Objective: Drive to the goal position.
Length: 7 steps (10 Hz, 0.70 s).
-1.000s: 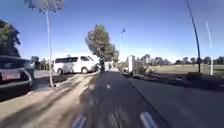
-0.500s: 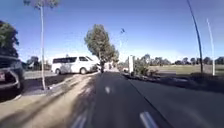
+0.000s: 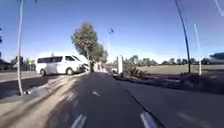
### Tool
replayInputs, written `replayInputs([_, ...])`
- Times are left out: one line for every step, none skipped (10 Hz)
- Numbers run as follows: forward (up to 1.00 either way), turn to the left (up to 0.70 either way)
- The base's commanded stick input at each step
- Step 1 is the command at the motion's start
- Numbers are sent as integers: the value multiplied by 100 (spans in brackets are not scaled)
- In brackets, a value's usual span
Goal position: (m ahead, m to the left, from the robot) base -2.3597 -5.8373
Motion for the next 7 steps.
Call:
replayInputs([97, -39])
replayInputs([97, -39])
replayInputs([97, -39])
replayInputs([97, -39])
replayInputs([97, -39])
replayInputs([97, -39])
replayInputs([97, -39])
